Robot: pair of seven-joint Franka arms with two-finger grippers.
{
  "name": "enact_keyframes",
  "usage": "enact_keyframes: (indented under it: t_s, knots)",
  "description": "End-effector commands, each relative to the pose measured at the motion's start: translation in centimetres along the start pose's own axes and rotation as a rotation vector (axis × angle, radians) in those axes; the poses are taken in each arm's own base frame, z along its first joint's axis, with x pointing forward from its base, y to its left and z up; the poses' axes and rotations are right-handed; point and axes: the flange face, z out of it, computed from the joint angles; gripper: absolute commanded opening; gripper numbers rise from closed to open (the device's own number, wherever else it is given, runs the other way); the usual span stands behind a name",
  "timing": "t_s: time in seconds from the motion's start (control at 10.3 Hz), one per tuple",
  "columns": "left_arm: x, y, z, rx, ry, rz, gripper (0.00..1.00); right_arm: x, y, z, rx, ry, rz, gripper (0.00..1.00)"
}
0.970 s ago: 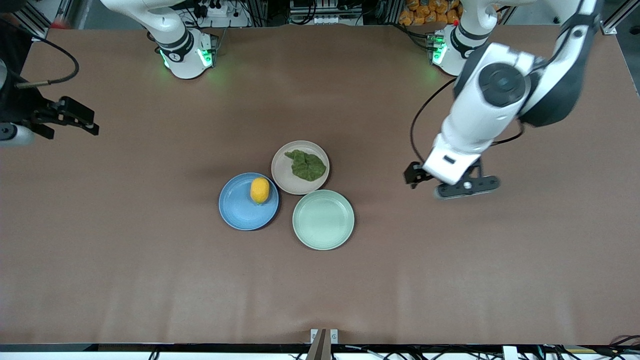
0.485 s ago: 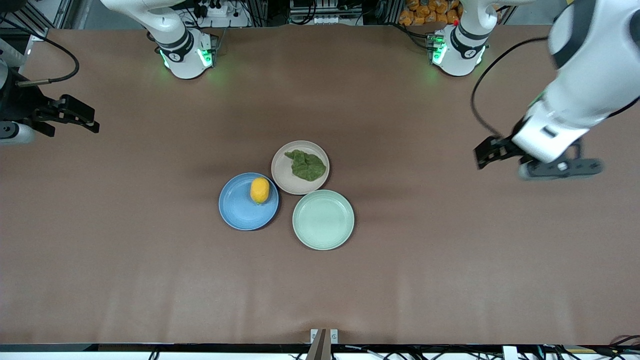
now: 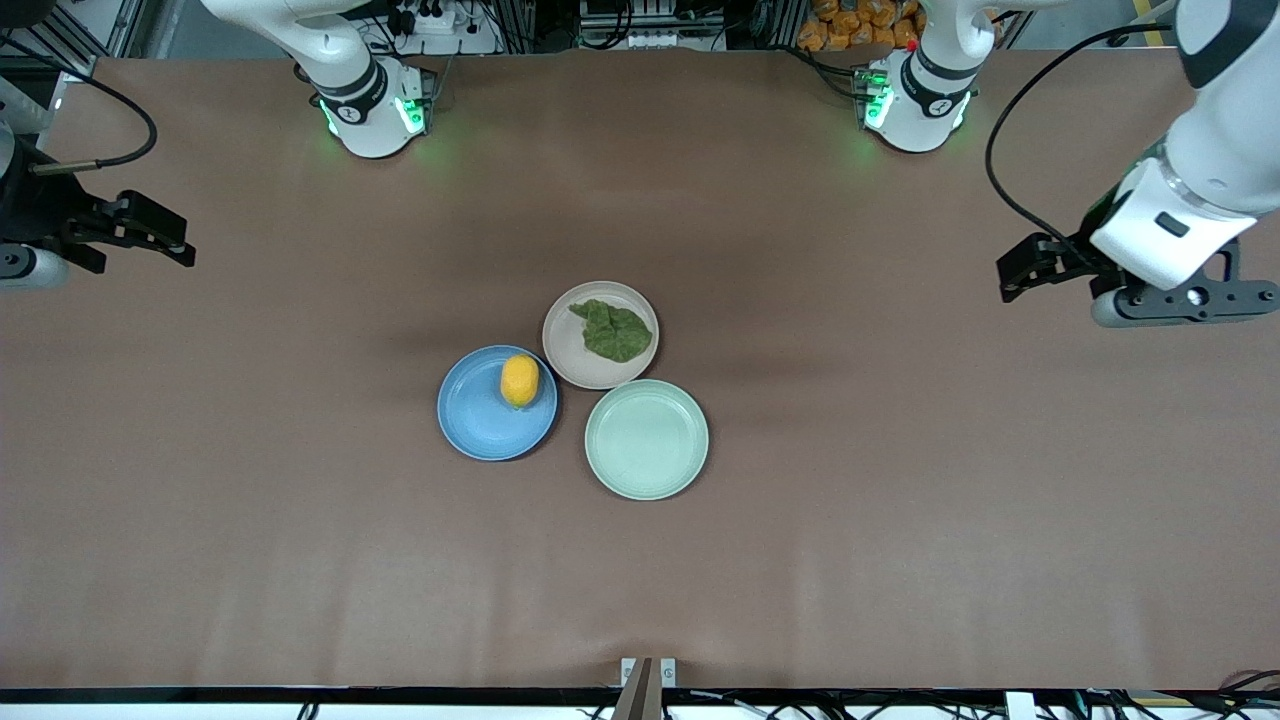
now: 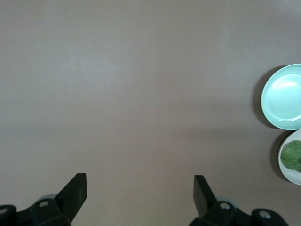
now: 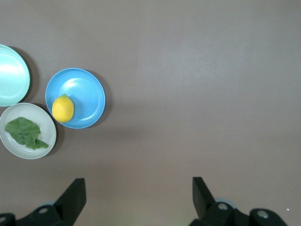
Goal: Place lemon and lettuce in plates
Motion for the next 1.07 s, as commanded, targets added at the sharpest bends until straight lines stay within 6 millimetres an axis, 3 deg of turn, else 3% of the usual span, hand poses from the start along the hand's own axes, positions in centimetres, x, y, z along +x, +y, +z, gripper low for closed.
enact_keyframes:
  t_s: [0.0, 0.19, 0.58, 0.97]
  knots:
    - [-1.2, -2.6, -2.4, -0.003, 0.006, 0.000, 1.00, -0.2, 0.7, -0.4, -0.015, 0.013, 0.062, 1.00]
    - [-1.6, -4.3, -3.3, -0.011, 0.011, 0.008, 1.00, 0.0, 0.8, -0.6, -0.024, 0.026, 0.090, 1.00]
    - [-1.6, -4.6, -3.1, -0.005, 0.001, 0.004, 1.00, 0.2, -0.5, -0.4, -0.090, 0.034, 0.048, 1.00]
    - [-1.6, -4.3, -3.0, -0.001, 0.000, 0.008, 1.00, 0.3, -0.1, -0.3, -0.082, 0.030, 0.057, 1.00]
